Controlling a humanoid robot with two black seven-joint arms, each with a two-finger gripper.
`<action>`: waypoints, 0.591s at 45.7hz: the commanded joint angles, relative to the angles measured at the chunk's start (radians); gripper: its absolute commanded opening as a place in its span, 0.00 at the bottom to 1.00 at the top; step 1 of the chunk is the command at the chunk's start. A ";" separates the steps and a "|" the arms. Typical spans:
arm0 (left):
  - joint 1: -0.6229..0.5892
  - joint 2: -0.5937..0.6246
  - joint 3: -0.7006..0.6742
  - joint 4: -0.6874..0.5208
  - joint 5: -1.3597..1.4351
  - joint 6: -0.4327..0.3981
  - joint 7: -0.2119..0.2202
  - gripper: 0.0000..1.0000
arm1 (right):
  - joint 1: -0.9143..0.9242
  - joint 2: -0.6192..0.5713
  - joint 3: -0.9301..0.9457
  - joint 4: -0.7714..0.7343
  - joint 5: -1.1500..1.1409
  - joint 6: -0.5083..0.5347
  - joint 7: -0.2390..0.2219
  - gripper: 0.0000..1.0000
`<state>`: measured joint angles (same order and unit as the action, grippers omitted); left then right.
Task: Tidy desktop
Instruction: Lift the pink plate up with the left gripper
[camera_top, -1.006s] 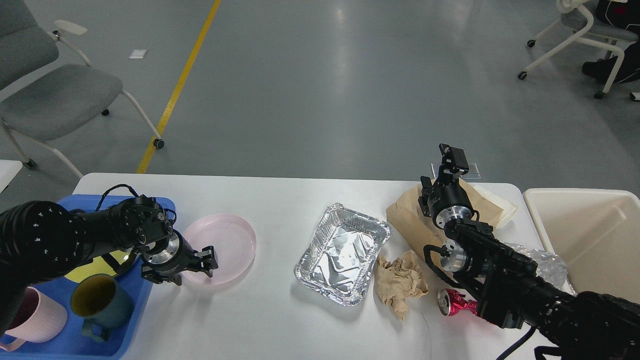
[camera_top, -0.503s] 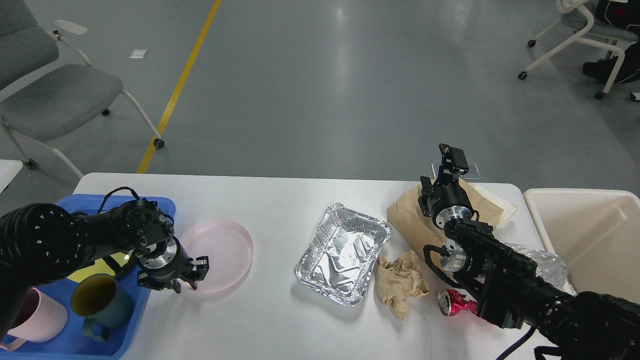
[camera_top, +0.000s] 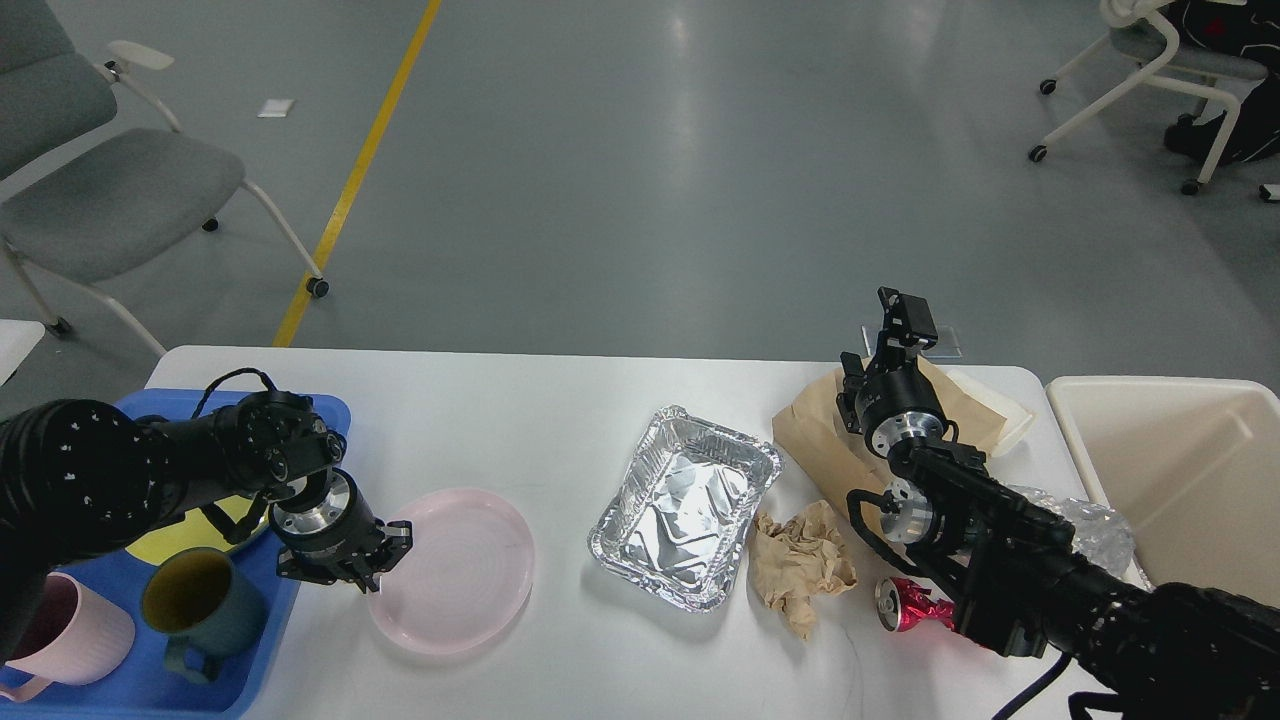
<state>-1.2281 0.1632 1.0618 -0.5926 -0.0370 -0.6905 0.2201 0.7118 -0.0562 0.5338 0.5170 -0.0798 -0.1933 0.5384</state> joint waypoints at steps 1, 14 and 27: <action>-0.074 0.004 -0.002 0.001 0.000 -0.044 -0.001 0.00 | 0.000 -0.001 0.000 0.000 0.000 0.000 0.000 1.00; -0.250 0.006 0.007 -0.004 0.002 -0.109 0.002 0.00 | 0.000 0.001 0.000 0.000 0.000 0.000 0.000 1.00; -0.445 0.047 0.000 -0.004 0.002 -0.236 0.016 0.00 | 0.000 -0.001 0.000 0.000 0.000 0.000 0.000 1.00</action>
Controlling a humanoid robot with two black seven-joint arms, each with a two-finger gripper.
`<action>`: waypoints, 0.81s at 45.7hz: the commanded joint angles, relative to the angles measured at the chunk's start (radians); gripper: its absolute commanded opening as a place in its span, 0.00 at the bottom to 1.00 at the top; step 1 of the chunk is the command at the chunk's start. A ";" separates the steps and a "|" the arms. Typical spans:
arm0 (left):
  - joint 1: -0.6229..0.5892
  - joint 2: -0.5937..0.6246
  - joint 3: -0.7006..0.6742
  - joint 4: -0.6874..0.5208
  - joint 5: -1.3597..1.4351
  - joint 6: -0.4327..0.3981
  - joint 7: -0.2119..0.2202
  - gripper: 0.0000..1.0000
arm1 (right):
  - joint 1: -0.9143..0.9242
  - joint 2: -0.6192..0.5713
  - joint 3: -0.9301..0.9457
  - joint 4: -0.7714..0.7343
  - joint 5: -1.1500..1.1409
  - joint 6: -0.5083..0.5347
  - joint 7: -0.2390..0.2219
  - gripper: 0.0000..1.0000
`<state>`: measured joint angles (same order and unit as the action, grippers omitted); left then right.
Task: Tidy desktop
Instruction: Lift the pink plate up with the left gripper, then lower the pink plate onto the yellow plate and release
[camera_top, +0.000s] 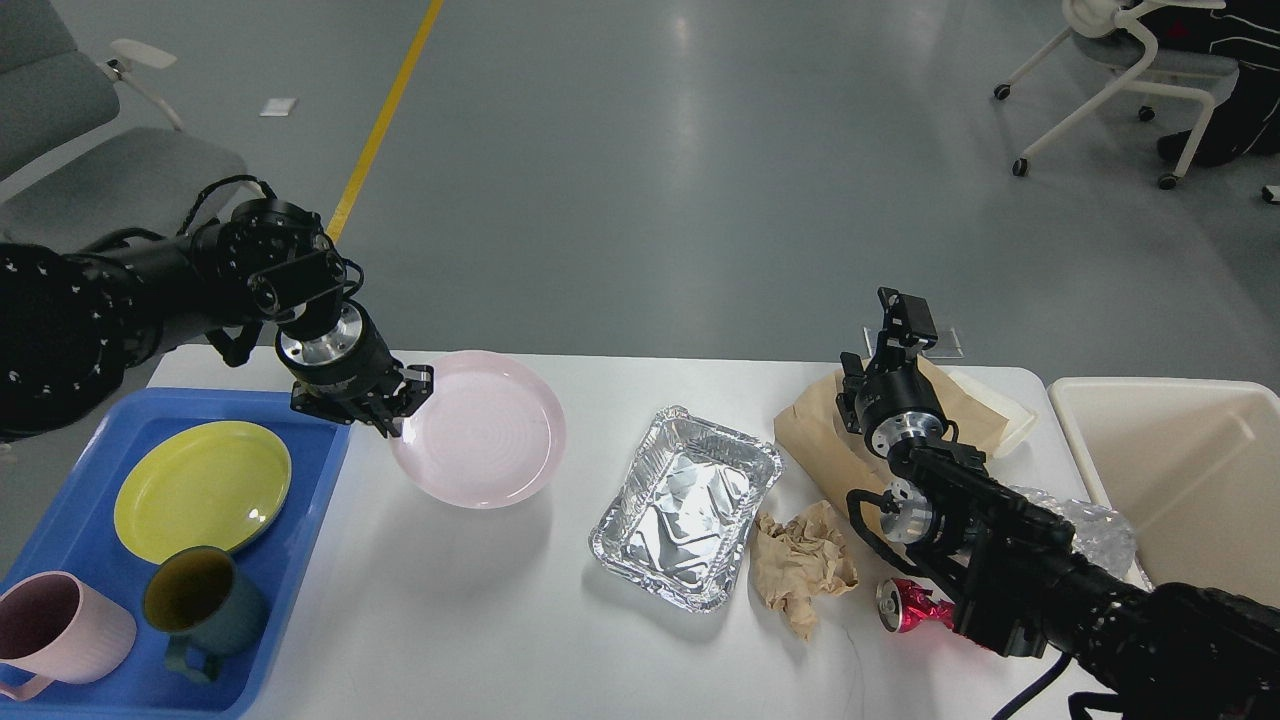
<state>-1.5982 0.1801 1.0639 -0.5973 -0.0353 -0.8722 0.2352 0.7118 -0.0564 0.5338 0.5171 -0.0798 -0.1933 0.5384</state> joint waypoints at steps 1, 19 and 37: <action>-0.091 0.036 -0.002 0.001 0.000 -0.066 0.001 0.00 | 0.000 0.000 0.000 0.000 0.000 0.000 0.000 1.00; -0.175 0.291 0.007 -0.003 0.002 -0.088 0.000 0.00 | -0.002 0.001 0.000 0.000 0.000 0.000 0.000 1.00; 0.214 0.455 -0.127 0.125 -0.002 0.027 0.001 0.00 | 0.000 0.000 0.000 0.000 0.000 0.000 0.000 1.00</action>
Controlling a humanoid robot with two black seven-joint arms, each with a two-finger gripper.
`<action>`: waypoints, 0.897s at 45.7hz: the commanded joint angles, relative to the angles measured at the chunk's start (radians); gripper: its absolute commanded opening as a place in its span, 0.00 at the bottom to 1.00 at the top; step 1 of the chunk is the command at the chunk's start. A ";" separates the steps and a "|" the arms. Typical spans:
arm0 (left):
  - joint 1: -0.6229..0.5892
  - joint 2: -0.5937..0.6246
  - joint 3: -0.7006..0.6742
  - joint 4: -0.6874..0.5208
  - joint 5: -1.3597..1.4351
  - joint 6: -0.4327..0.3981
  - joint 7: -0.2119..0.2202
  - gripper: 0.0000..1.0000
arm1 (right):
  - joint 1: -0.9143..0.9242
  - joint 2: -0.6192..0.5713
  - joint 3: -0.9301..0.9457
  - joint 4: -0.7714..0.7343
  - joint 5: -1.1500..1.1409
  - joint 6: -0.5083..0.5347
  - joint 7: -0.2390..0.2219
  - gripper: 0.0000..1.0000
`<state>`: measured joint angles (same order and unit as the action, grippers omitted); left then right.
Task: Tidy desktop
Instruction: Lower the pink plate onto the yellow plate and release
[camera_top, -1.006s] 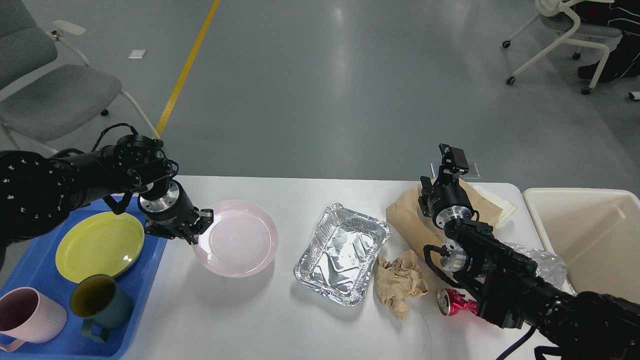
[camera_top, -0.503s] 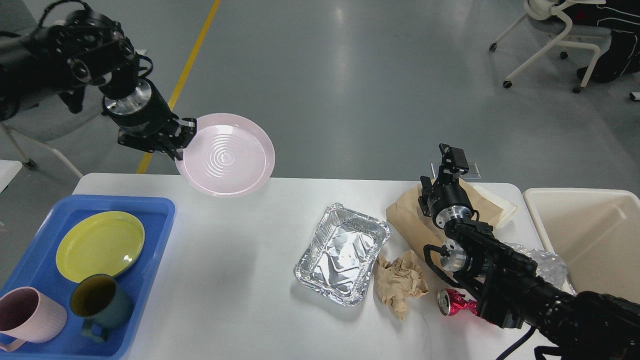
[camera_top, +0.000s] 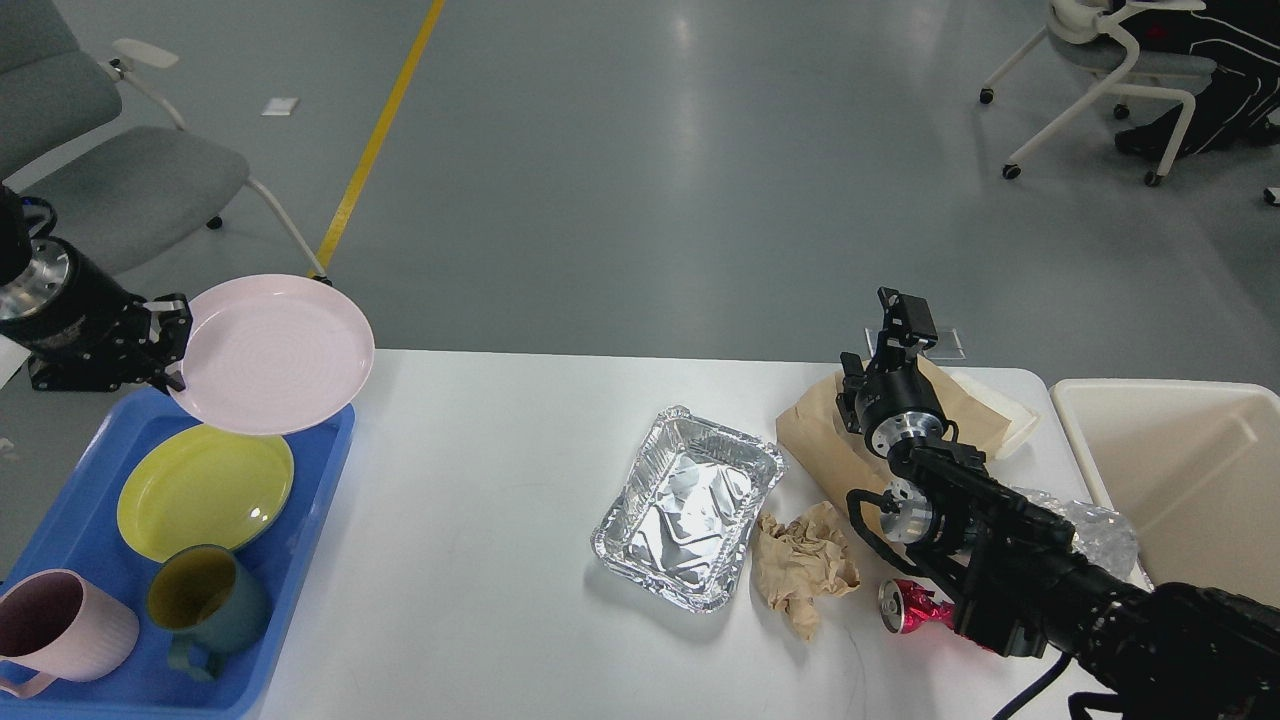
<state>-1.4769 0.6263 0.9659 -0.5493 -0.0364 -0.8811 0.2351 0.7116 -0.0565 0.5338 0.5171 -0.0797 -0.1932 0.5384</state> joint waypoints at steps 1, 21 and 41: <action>0.110 0.007 -0.030 0.103 0.000 0.037 0.001 0.00 | 0.000 0.000 0.000 0.000 0.000 0.000 0.000 1.00; 0.342 -0.103 -0.065 0.345 0.000 0.073 0.001 0.00 | 0.000 0.000 0.000 0.000 0.000 0.000 0.000 1.00; 0.400 -0.111 -0.070 0.391 0.000 0.079 0.000 0.00 | 0.000 0.001 0.000 0.000 0.000 0.000 0.000 1.00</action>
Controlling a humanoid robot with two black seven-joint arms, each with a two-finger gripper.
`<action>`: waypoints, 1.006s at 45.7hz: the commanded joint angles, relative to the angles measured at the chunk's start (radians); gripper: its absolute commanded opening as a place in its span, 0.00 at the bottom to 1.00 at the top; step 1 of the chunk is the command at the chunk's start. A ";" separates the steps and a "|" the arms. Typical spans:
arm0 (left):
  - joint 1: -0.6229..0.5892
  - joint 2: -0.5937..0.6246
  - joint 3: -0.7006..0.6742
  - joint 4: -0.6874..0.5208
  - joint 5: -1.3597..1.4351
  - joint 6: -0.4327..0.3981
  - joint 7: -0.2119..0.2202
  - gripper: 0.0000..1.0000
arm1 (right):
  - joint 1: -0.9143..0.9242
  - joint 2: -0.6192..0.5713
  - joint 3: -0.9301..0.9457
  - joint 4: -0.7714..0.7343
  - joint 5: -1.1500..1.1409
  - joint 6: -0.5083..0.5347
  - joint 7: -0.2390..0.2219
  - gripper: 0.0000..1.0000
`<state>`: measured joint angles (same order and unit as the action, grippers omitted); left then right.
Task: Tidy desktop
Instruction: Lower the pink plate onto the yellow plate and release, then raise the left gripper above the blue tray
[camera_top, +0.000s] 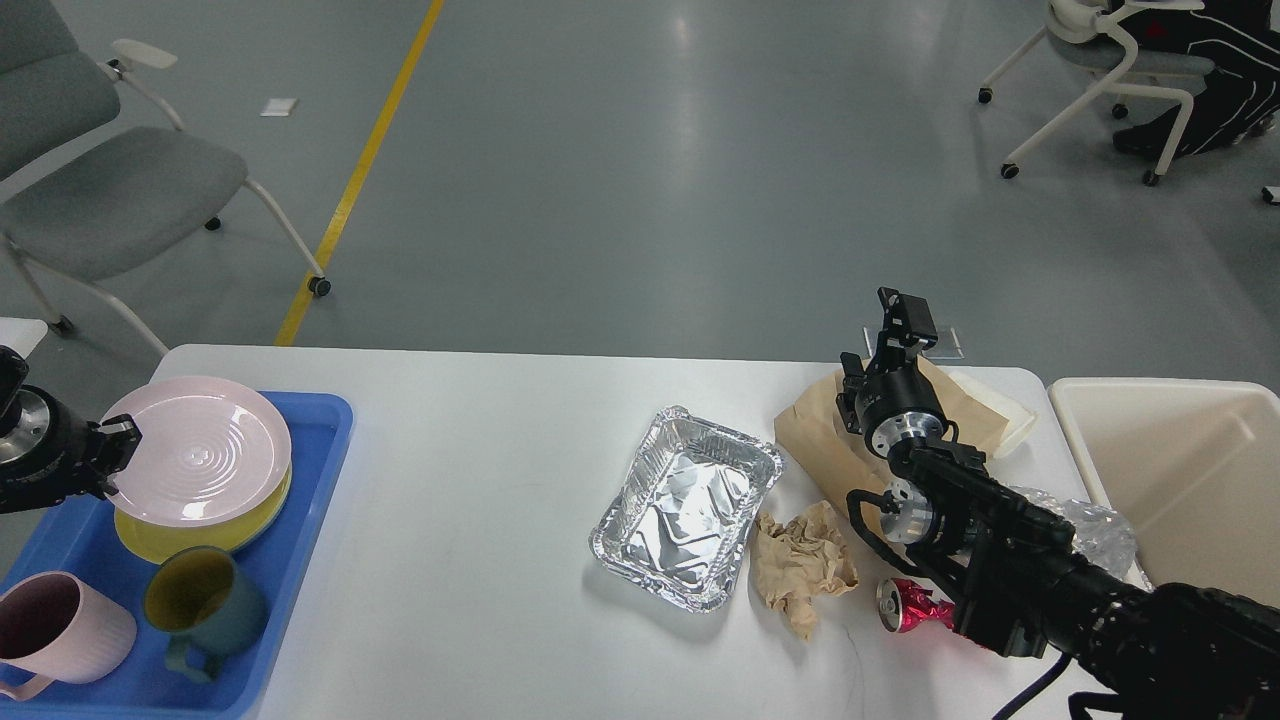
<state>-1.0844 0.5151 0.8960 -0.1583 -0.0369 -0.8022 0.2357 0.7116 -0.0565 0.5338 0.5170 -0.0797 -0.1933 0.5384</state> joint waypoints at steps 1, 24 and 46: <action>0.008 0.000 0.000 0.000 0.000 0.000 -0.001 0.00 | 0.000 0.001 0.000 0.000 0.000 0.000 0.000 1.00; 0.018 -0.001 -0.015 0.000 0.003 0.095 -0.004 0.57 | -0.001 0.000 0.000 0.000 0.000 0.000 0.000 1.00; -0.022 -0.021 -0.144 -0.003 0.003 0.196 -0.018 0.96 | 0.000 0.000 0.000 0.000 0.000 0.000 0.000 1.00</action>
<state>-1.0801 0.5001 0.8083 -0.1609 -0.0334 -0.5901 0.2288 0.7116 -0.0562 0.5338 0.5169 -0.0798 -0.1933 0.5384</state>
